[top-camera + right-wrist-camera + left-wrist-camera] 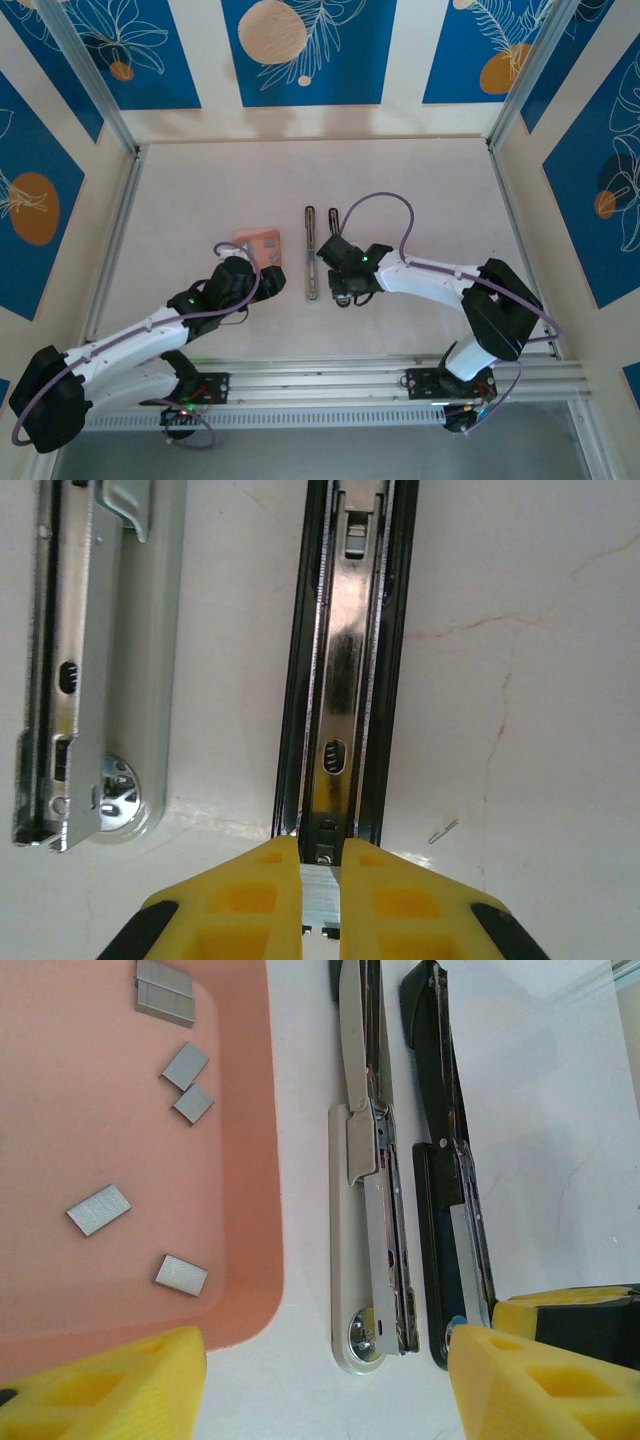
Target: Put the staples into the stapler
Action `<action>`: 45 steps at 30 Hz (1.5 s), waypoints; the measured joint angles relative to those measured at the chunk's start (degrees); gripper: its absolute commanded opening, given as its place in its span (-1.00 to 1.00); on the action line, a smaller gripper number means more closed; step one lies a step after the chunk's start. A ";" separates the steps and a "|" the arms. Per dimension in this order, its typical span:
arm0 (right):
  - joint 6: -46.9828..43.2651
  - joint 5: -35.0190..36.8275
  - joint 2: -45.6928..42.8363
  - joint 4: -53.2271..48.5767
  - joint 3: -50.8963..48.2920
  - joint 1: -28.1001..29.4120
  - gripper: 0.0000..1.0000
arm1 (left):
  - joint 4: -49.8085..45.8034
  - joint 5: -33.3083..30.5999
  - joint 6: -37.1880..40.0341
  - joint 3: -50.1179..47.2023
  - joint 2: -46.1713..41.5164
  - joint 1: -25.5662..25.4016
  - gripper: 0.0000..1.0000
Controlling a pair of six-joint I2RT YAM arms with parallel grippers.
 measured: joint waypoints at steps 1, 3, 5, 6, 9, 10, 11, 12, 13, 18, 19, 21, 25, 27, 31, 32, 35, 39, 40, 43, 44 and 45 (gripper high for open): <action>0.15 0.13 0.00 -0.02 -0.11 0.00 -0.76 | 0.00 0.00 0.02 0.00 0.00 0.00 0.31; 0.70 0.37 0.00 -0.04 -0.35 0.09 -0.76 | 0.00 0.00 0.02 0.00 0.00 0.00 0.31; 1.20 0.59 0.00 -0.02 -0.37 0.17 -0.76 | 0.04 0.00 0.00 0.00 0.00 0.00 0.31; 1.44 0.76 0.00 -0.02 -0.39 0.22 -0.76 | 0.09 0.00 0.02 0.00 0.00 0.00 0.31; 2.05 0.98 0.00 0.09 -0.55 0.26 -0.76 | 0.17 0.00 0.00 0.00 0.00 0.00 0.31; 2.23 1.03 0.00 0.15 -0.59 0.31 -0.75 | 0.20 0.00 0.00 0.00 0.02 0.00 0.31; 2.29 1.07 0.00 0.22 -0.63 0.31 -0.74 | 0.20 0.00 0.02 0.00 0.07 0.00 0.31; 2.45 1.09 0.00 0.24 -0.63 0.31 -0.74 | 0.22 0.00 0.00 0.00 0.17 0.00 0.31; 2.49 1.11 0.00 0.24 -0.66 0.31 -0.73 | 0.39 0.00 0.02 0.00 0.33 0.00 0.31; 2.69 1.16 0.00 0.42 -0.70 0.31 -0.62 | 1.16 0.02 0.02 0.00 0.79 0.00 0.31; 2.67 1.18 0.00 0.42 -0.70 0.31 -0.60 | 1.20 0.02 0.02 0.00 0.79 0.00 0.31; 2.67 1.18 0.00 0.33 -0.70 0.31 -0.54 | 1.29 0.02 0.02 0.00 0.81 0.00 0.31; 2.62 1.20 -0.02 0.09 -0.70 0.31 -0.47 | 1.29 0.02 0.00 0.00 0.79 0.00 0.31; 2.62 1.22 -0.24 -0.20 -0.70 0.31 -0.44 | 1.29 0.02 0.00 0.00 0.81 0.02 0.31; 2.27 1.62 -2.05 -1.09 -0.70 0.31 -0.40 | 1.29 0.02 0.00 0.00 0.81 0.00 0.31; 2.05 1.66 -2.93 -1.29 -0.68 0.31 -0.40 | 1.29 0.04 0.00 0.00 0.79 0.00 0.31; 1.53 1.77 -5.92 -1.77 -0.68 -0.13 -0.37 | 1.29 0.04 0.00 0.00 0.81 0.00 0.31; 0.66 -1.51 -10.10 -1.07 -0.85 -3.28 -0.32 | 0.98 0.31 0.02 0.00 0.79 0.20 0.32; 0.39 -2.95 -11.08 -0.35 -1.22 -4.63 -0.31 | 0.68 0.61 0.04 0.04 0.79 0.52 0.32; -0.44 -6.43 -13.20 1.97 -3.21 -7.61 -0.30 | -2.10 1.84 0.94 1.14 0.81 2.29 0.32; -0.55 -7.54 -13.64 2.54 -3.85 -8.09 -0.29 | -3.23 2.36 1.49 1.81 0.81 3.13 0.32; -0.68 -8.35 -13.84 2.86 -4.31 -8.31 -0.30 | -4.42 3.02 1.99 2.62 0.81 4.07 0.32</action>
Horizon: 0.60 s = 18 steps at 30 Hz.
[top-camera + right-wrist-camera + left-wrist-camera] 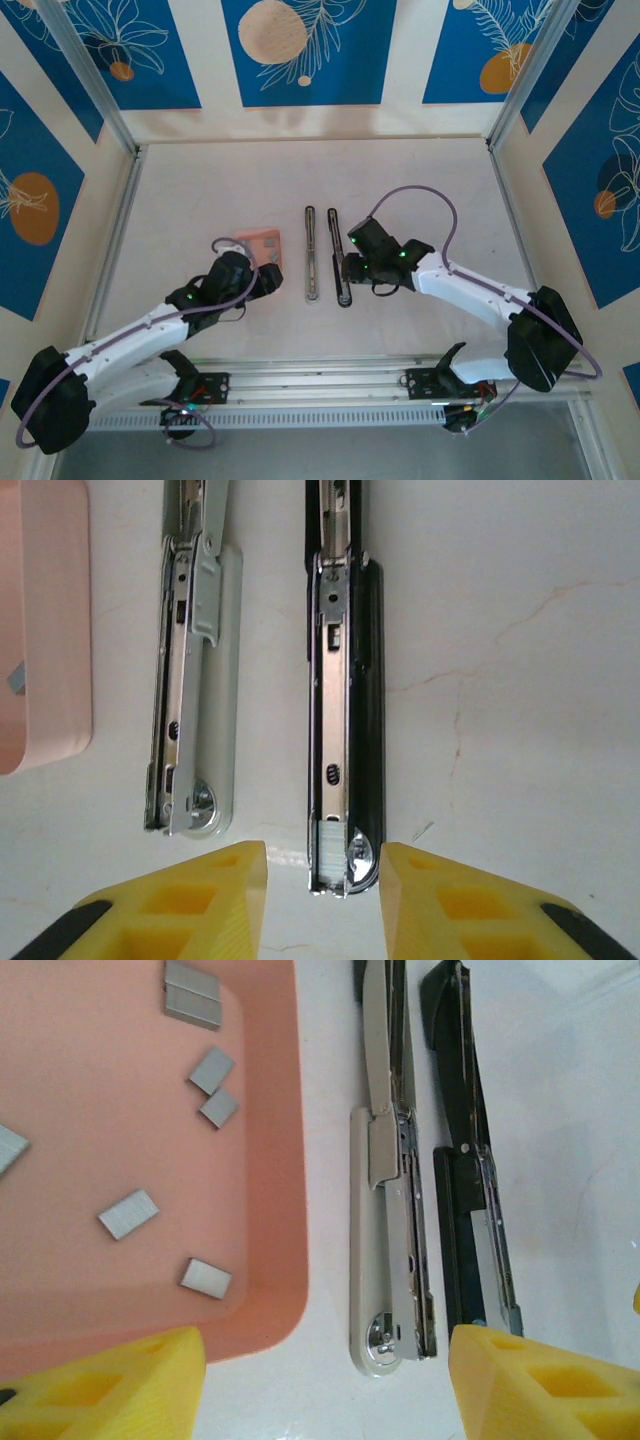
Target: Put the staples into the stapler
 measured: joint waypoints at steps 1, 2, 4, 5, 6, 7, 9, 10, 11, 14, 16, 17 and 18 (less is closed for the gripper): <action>-0.24 -0.90 -0.15 0.42 -0.39 -0.15 -0.29 | -1.09 0.72 0.52 0.83 0.00 1.03 0.32; -0.44 -1.51 -0.17 0.76 -0.63 -0.20 -0.29 | -2.36 1.62 1.40 1.81 0.00 2.43 0.31; -1.09 -2.38 -0.20 1.38 -0.81 -0.20 -0.29 | -4.66 3.30 3.04 3.52 0.26 4.96 0.32; -1.29 -2.78 -0.24 1.75 -0.83 -0.22 -0.29 | -5.97 4.31 4.20 4.57 0.63 6.49 0.34; -1.60 -2.99 -0.28 2.08 -0.85 -0.26 -0.29 | -7.32 5.16 5.22 5.51 1.11 7.87 0.33; -1.92 -3.34 -0.42 2.45 -0.85 -0.33 -0.29 | -8.96 6.05 6.43 6.73 1.81 9.38 0.33; -2.58 -3.65 -0.94 2.78 -0.90 -0.44 -0.29 | -12.70 7.87 9.42 9.79 4.00 12.28 0.33; -2.89 -3.78 -1.22 2.93 -0.94 -0.52 -0.28 | -14.95 8.68 11.28 11.85 5.60 13.53 0.31; -3.21 -3.85 -1.51 3.32 -1.14 -0.59 -0.29 | -17.05 9.27 13.29 14.01 7.26 14.34 0.29; -4.11 -4.07 -1.99 3.87 -1.77 -1.11 -0.28 | -23.65 10.27 20.02 21.84 13.35 15.30 0.19; -4.74 -4.17 -1.99 4.02 -2.01 -1.53 -0.28 | -28.13 10.58 24.35 27.41 17.97 15.32 0.13; -5.14 -4.31 -1.99 4.04 -2.08 -1.75 -0.28 | -30.51 10.54 26.62 30.49 20.65 15.32 0.09; -5.53 -4.33 -1.99 4.07 -2.10 -1.92 -0.28 | -32.41 10.51 28.30 32.83 22.91 15.32 0.07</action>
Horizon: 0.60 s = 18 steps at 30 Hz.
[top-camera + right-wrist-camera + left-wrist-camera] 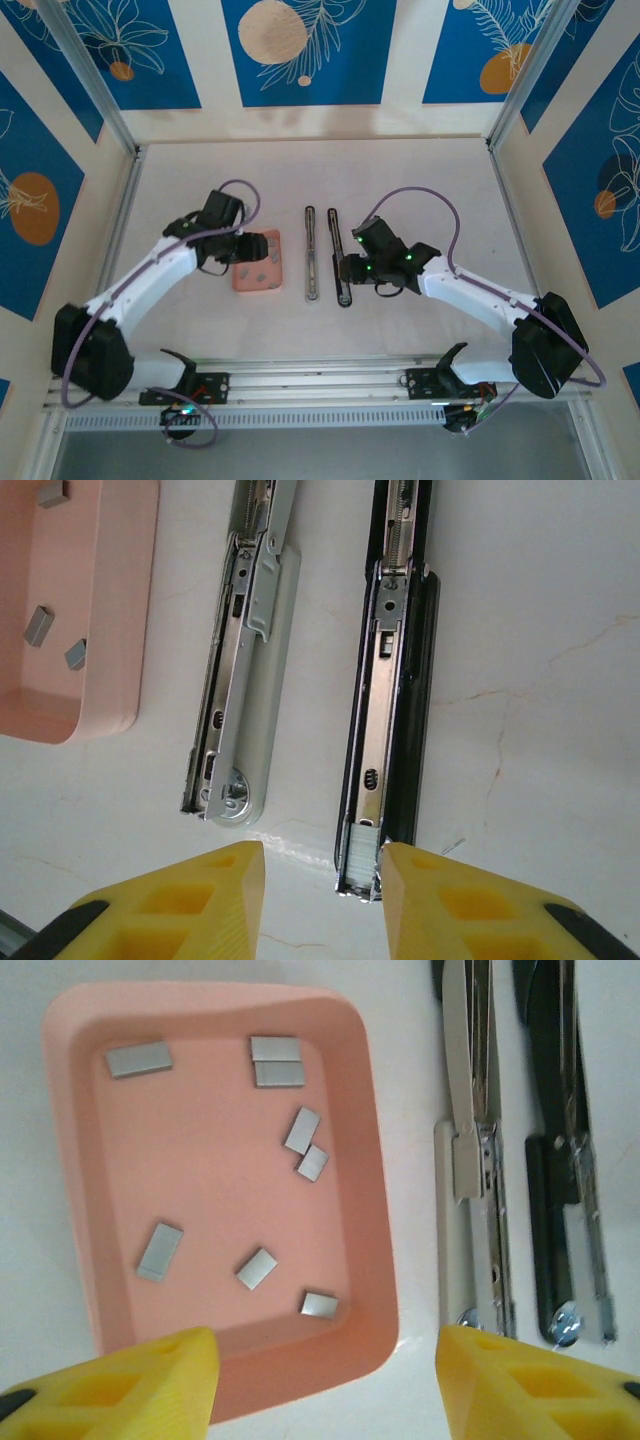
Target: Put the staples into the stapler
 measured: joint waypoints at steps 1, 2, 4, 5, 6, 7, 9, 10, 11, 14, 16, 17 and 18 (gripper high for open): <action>-0.31 -0.15 0.00 0.13 -0.07 -0.17 -0.28 | -2.40 -0.26 2.08 2.84 2.75 0.00 0.05; -0.74 -0.22 0.00 0.33 -0.15 -0.39 -0.28 | -4.63 -0.70 3.82 5.31 5.31 -0.04 0.02; -1.51 -0.59 0.00 0.59 -0.31 -0.76 -0.28 | -8.90 -2.51 7.28 9.60 10.21 -0.15 -0.02; -1.81 -0.63 0.00 0.76 -0.39 -0.92 -0.28 | -11.13 -3.72 9.07 11.61 12.70 -0.28 -0.03; -2.16 -0.68 0.00 0.94 -0.52 -1.09 -0.28 | -12.98 -4.96 10.40 13.16 14.71 -0.44 -0.05; -2.45 -0.79 0.00 1.09 -0.66 -1.25 -0.28 | -14.91 -6.38 12.04 14.84 17.00 -0.72 -0.07; -2.91 -0.94 0.00 1.42 -1.09 -1.60 -0.28 | -18.12 -9.22 14.60 17.25 20.74 -1.16 -0.12; -3.06 -1.05 0.00 1.62 -1.42 -1.84 -0.28 | -19.65 -10.71 15.76 18.23 22.47 -1.29 -0.15; -3.23 -1.11 0.00 1.70 -1.81 -2.05 -0.28 | -20.85 -12.07 16.92 18.99 24.00 -1.42 -0.17; -3.26 -1.81 0.00 2.05 -2.80 -2.75 -0.28 | -23.74 -15.37 19.78 20.39 27.58 -1.51 -0.20; -3.39 -2.32 0.02 2.36 -3.13 -3.08 -0.28 | -24.76 -16.87 21.20 21.14 29.51 -1.51 -0.21; -3.45 -2.54 0.02 2.54 -3.23 -3.21 -0.28 | -24.98 -17.40 21.81 21.40 30.32 -1.51 -0.21; -3.54 -2.71 0.02 2.54 -3.23 -3.37 -0.28 | -25.11 -17.68 22.34 21.59 30.93 -1.51 -0.21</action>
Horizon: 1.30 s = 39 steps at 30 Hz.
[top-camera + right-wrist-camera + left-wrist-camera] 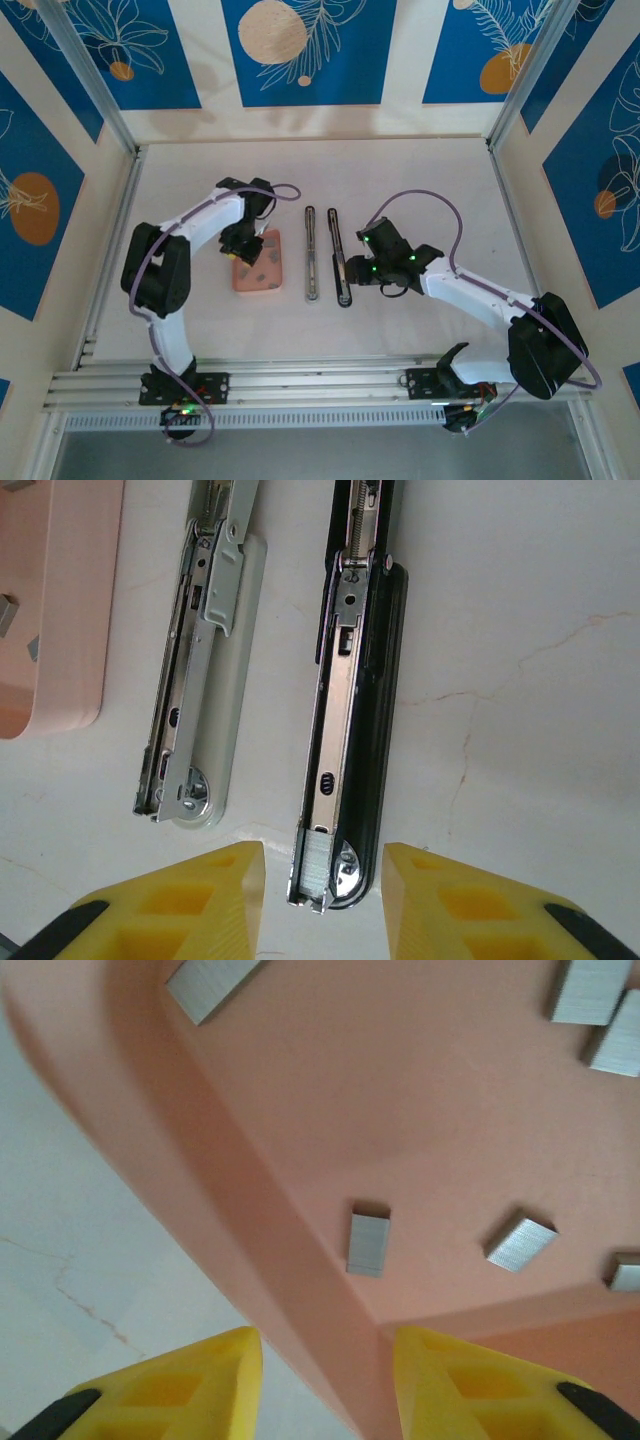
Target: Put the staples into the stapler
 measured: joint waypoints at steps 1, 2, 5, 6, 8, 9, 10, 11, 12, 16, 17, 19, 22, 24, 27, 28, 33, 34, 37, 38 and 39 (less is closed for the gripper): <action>-0.15 -0.15 0.00 0.09 0.00 -0.07 -0.28 | -0.07 -0.22 0.39 0.22 0.66 0.00 -0.22; -0.31 -0.33 0.00 0.22 0.00 -0.11 -0.28 | -0.07 -0.37 0.85 0.39 1.22 0.00 -0.22; -0.61 -0.87 0.17 0.44 0.00 -0.24 -0.28 | -0.09 -0.39 1.90 1.09 2.40 -0.04 -0.24; -0.74 -0.92 0.33 0.46 0.00 -0.26 -0.28 | -0.07 -0.39 2.14 1.38 2.75 -0.04 -0.25; -0.76 -1.11 0.70 0.48 0.00 -0.35 -0.28 | -0.09 -0.39 2.80 2.01 3.54 -0.17 -0.26; -0.76 -1.14 0.83 0.52 0.00 -0.37 -0.28 | -0.07 -0.42 2.95 2.14 3.85 -0.26 -0.27; -0.76 -1.22 0.98 0.57 0.00 -0.37 -0.28 | -0.04 -0.44 3.17 2.21 4.11 -0.39 -0.27; -0.76 -1.29 1.07 0.68 0.00 -0.37 -0.28 | -0.07 -0.44 3.30 2.21 4.31 -0.55 -0.27; -0.76 -1.31 1.14 0.79 0.00 -0.37 -0.28 | -0.07 -0.44 3.34 2.21 4.46 -0.68 -0.27; -0.79 -1.38 1.29 1.33 0.00 -0.37 -0.28 | -0.04 -0.46 3.37 2.21 4.79 -1.14 -0.27; -0.79 -1.46 1.42 1.46 0.00 -0.37 -0.28 | -0.07 -0.44 3.41 2.21 4.90 -1.18 -0.27; -0.92 -1.55 1.64 1.46 0.00 -0.37 -0.28 | -0.02 -0.44 3.78 2.21 5.16 -1.22 -0.26; -0.98 -1.75 1.81 1.49 0.00 -0.37 -0.28 | 0.13 -0.44 4.44 2.12 5.64 -1.29 -0.26; -1.01 -1.77 1.81 1.55 0.00 -0.37 -0.28 | 0.15 -0.55 4.63 2.10 6.21 -1.38 -0.26; -1.05 -1.95 1.81 1.55 0.00 -0.37 -0.28 | 0.20 -0.59 4.79 1.88 7.32 -1.53 -0.26; -1.14 -1.97 1.81 1.55 0.00 -0.37 -0.28 | 0.17 -0.59 4.81 1.86 7.76 -1.60 -0.26; -1.18 -1.97 1.81 1.49 0.00 -0.44 -0.28 | 0.37 -0.59 4.79 1.77 9.03 -1.77 -0.28; -1.18 -1.97 1.81 1.49 0.00 -0.44 -0.28 | 0.46 -0.57 4.79 1.70 9.14 -1.77 -0.28; -1.18 -1.99 1.81 1.49 0.00 -0.48 -0.28 | 0.63 -0.57 4.79 1.42 9.33 -1.77 -0.29; -1.18 -1.99 1.81 1.46 0.00 -0.48 -0.28 | 0.74 -0.57 4.76 1.29 9.35 -1.77 -0.31; -1.18 -1.99 1.81 1.46 0.00 -0.48 -0.28 | 0.85 -0.55 4.74 1.18 9.35 -1.77 -0.32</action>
